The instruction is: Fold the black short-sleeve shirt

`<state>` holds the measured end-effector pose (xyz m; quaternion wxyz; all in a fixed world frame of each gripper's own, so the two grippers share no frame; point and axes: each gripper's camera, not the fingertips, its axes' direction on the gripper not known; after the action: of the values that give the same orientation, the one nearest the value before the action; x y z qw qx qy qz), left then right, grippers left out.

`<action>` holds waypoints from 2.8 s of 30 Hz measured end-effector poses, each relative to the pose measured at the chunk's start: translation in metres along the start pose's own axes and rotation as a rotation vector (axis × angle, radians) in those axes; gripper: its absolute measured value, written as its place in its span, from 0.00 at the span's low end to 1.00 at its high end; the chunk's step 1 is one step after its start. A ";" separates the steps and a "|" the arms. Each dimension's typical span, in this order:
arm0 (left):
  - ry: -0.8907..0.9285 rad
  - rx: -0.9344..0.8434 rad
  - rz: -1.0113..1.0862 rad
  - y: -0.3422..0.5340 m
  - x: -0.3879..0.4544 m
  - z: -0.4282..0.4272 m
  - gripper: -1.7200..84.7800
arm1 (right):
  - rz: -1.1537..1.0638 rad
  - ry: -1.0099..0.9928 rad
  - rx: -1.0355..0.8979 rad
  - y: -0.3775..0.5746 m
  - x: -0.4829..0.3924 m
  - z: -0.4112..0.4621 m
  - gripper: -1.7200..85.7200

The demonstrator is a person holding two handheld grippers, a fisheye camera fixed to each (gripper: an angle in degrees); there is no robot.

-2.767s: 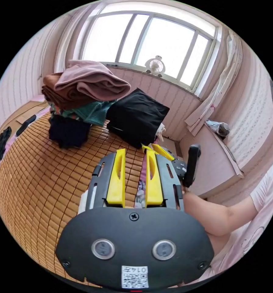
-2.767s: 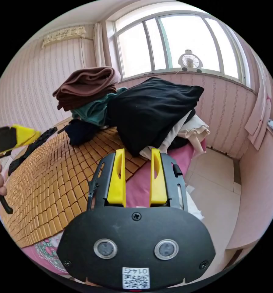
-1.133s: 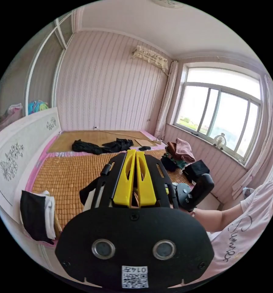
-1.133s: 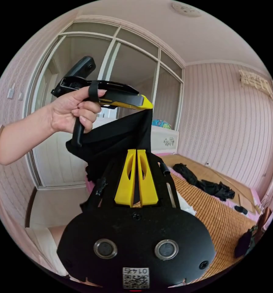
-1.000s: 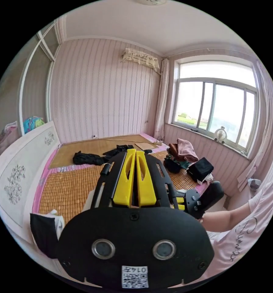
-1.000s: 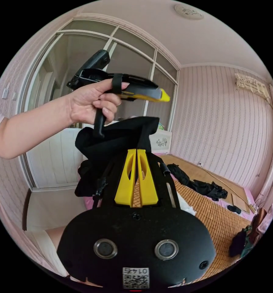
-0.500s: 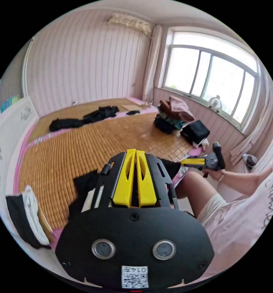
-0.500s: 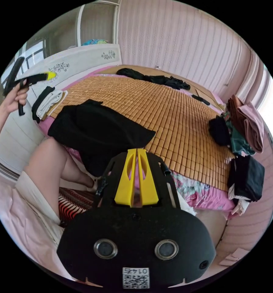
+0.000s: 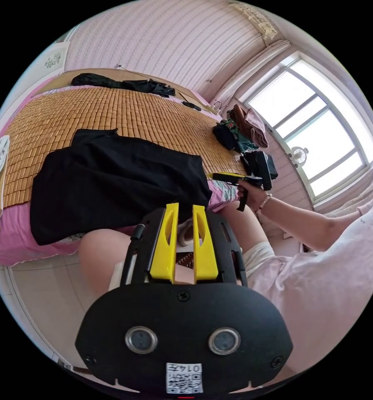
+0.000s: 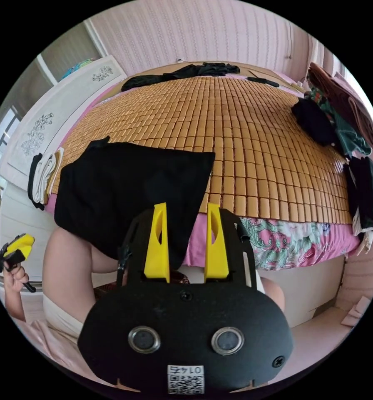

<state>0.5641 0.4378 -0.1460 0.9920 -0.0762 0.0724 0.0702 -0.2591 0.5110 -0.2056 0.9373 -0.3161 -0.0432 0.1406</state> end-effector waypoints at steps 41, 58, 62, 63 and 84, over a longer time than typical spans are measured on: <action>-0.098 0.022 0.184 -0.058 -0.019 -0.221 0.01 | -0.040 -0.380 0.182 0.045 0.071 -0.067 0.06; -0.291 0.244 -0.414 0.190 -0.088 -0.433 0.01 | -0.320 -0.576 -0.253 0.023 -0.025 0.018 0.16; -0.261 0.280 -0.439 0.198 -0.091 -0.453 0.01 | -0.288 -0.664 -0.359 0.032 -0.027 0.033 0.05; -0.259 0.288 -0.441 0.199 -0.090 -0.460 0.01 | -0.289 -0.674 -0.371 0.032 -0.027 0.032 0.04; -0.252 0.763 0.119 0.034 0.038 -0.638 0.01 | -0.503 -0.646 0.621 -0.029 0.054 -0.302 0.02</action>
<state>0.5118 0.3732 -0.7803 0.9444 0.3110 -0.0244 0.1042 -0.1492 0.3297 -0.4296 0.9306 0.0569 -0.3615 0.0075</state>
